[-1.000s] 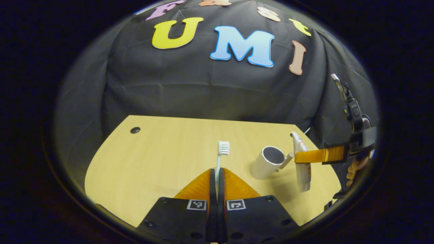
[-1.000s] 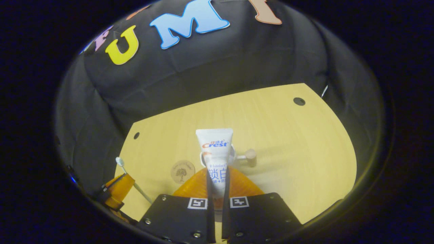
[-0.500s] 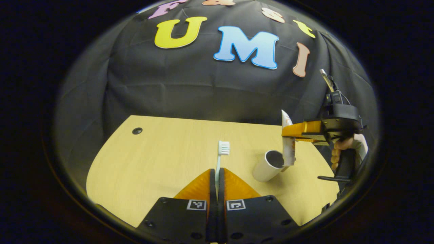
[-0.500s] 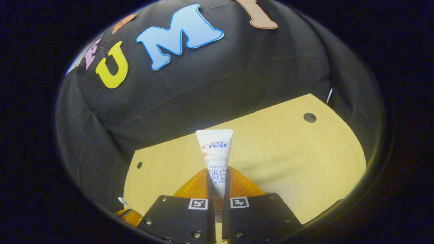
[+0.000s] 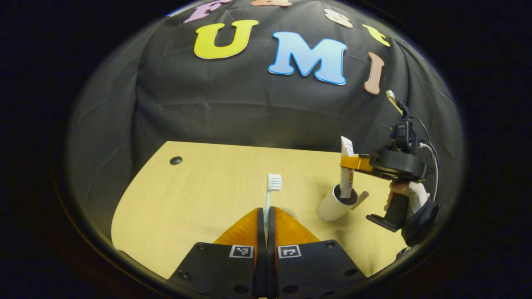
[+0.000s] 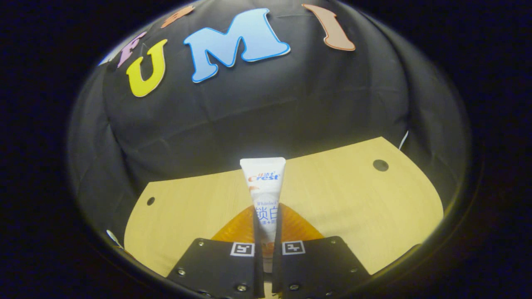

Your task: Put the toothbrush and toothpaste on the desktop into the cup, then pick up the cup and place it on the coaster on the desktop.

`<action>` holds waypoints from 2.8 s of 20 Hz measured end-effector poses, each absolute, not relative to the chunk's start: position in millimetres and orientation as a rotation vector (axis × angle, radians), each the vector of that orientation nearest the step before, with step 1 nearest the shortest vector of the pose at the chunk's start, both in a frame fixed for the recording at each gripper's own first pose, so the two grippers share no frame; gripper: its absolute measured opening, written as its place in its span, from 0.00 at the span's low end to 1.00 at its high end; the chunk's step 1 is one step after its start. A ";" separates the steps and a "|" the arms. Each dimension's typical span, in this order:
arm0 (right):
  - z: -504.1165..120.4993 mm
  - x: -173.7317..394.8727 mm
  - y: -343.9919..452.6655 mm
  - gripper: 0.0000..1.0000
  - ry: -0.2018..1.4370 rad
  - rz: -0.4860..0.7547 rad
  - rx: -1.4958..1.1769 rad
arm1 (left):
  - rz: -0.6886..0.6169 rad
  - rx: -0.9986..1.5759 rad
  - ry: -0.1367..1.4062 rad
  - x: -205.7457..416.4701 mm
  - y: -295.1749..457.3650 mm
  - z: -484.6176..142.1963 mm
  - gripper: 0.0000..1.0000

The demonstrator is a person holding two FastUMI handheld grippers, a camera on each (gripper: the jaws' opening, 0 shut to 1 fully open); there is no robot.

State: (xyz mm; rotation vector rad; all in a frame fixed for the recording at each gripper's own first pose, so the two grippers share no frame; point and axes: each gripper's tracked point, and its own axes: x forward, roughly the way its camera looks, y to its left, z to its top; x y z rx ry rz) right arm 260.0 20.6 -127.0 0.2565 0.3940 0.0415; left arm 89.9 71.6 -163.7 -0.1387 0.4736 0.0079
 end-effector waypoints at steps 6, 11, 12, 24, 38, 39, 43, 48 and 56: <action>-144.5 254.2 26.2 0.10 0.382 0.044 0.257 | 0.008 -0.139 0.476 85.3 70.1 -159.6 0.07; -150.5 242.2 28.3 0.26 0.407 0.055 0.247 | 0.024 -0.163 0.469 79.1 74.9 -157.1 0.07; -154.1 235.8 30.6 0.32 0.424 0.065 0.241 | 0.026 -0.169 0.467 78.1 74.7 -156.2 0.07; -91.5 192.3 -0.8 0.61 0.289 0.039 0.264 | -0.158 -0.245 0.304 104.9 31.2 -110.8 0.07; -100.1 102.2 -94.8 0.58 0.342 -0.037 0.277 | -0.392 -0.313 0.230 217.1 -75.0 -95.0 0.07; -100.8 100.1 -100.2 0.60 0.345 -0.037 0.278 | -0.393 -0.327 0.222 225.8 -78.1 -93.0 0.07; -106.9 100.0 -124.5 0.61 0.365 -0.041 0.280 | -0.373 -0.356 0.185 254.1 -86.6 -85.3 0.06; -113.5 103.4 -151.9 0.60 0.387 -0.054 0.291 | -0.299 -0.424 0.179 275.6 -92.5 -103.1 0.07; -112.9 111.7 -166.3 0.60 0.396 -0.046 0.292 | -0.176 -0.387 0.191 271.1 -89.6 -128.7 0.07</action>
